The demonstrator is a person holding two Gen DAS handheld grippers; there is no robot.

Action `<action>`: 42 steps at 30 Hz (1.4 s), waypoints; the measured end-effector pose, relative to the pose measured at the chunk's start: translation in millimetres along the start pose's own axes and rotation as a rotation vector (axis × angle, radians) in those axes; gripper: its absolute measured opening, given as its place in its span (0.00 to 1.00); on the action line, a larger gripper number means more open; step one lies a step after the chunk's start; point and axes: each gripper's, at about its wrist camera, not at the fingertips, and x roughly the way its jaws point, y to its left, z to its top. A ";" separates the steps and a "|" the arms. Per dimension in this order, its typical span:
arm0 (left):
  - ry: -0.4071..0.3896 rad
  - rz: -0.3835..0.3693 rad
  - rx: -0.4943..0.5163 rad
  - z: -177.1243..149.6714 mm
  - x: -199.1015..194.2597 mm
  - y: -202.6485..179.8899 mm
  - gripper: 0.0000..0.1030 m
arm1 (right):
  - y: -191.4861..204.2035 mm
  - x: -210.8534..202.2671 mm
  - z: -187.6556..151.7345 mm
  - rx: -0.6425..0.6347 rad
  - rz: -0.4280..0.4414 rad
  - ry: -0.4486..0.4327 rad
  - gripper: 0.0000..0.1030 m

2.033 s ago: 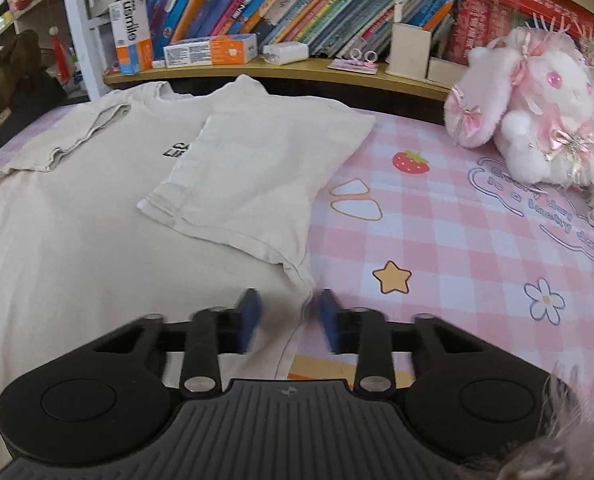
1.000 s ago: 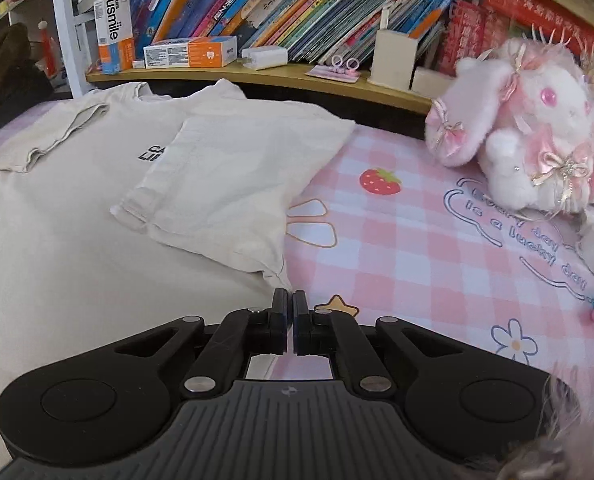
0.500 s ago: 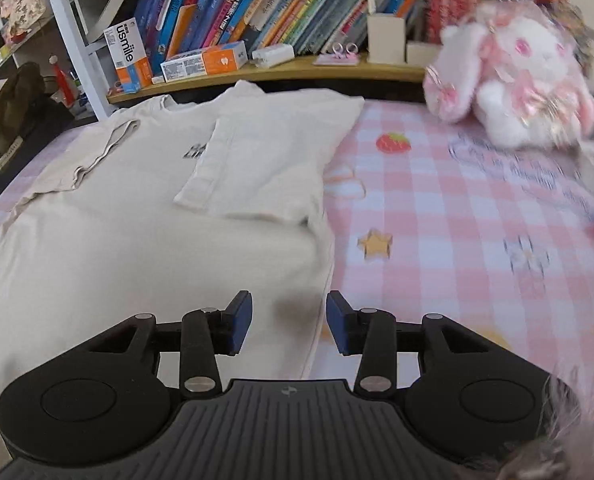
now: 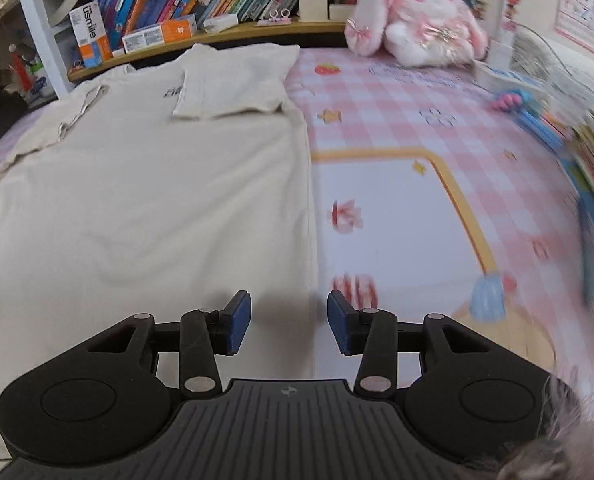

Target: Fold clothes

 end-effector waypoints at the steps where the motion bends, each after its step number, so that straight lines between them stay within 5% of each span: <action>1: -0.009 0.001 0.006 -2.8 -1.4 12.3 0.87 | 3.6 -4.7 -7.4 -0.004 -0.021 -0.006 0.37; 4: -0.026 0.012 0.018 -6.8 -5.9 38.6 0.84 | 8.0 -18.4 -31.2 0.038 -0.094 -0.021 0.35; 9: -0.002 -0.077 0.094 -12.2 -8.5 51.7 0.68 | 6.7 -33.6 -55.6 0.116 -0.135 -0.026 0.32; 11: 0.022 -0.105 0.091 -14.7 -4.5 48.5 0.49 | 8.0 -37.3 -59.6 0.117 -0.133 -0.027 0.24; 15: 0.030 -0.154 0.125 -20.9 -4.4 38.0 0.31 | 8.3 -42.7 -64.5 0.112 -0.131 -0.022 0.06; 17: 0.031 -0.157 0.166 -24.8 -6.7 32.4 0.09 | 6.9 -45.8 -67.6 0.107 -0.139 -0.023 0.03; 19: 0.029 -0.165 0.174 -27.1 -9.6 30.8 0.05 | 6.1 -50.9 -71.1 0.109 -0.147 -0.034 0.03; 27: -0.001 -0.257 0.117 -16.2 -23.0 42.6 0.05 | 3.3 -78.3 -72.1 0.150 -0.074 -0.138 0.03; 33: 0.037 -0.268 0.096 -15.6 -19.3 49.6 0.11 | -8.2 -81.2 -74.8 0.219 -0.020 -0.127 0.03; 36: 0.071 -0.263 0.085 -15.4 -16.4 54.0 0.31 | -15.2 -82.6 -79.4 0.234 -0.021 -0.109 0.05; 38: 0.081 -0.257 0.086 -15.5 -15.2 56.4 0.60 | -20.4 -84.4 -84.0 0.241 -0.030 -0.102 0.11; 42: 0.085 -0.269 0.097 -17.5 -13.9 56.7 0.61 | -29.4 -85.3 -92.5 0.257 -0.039 -0.085 0.23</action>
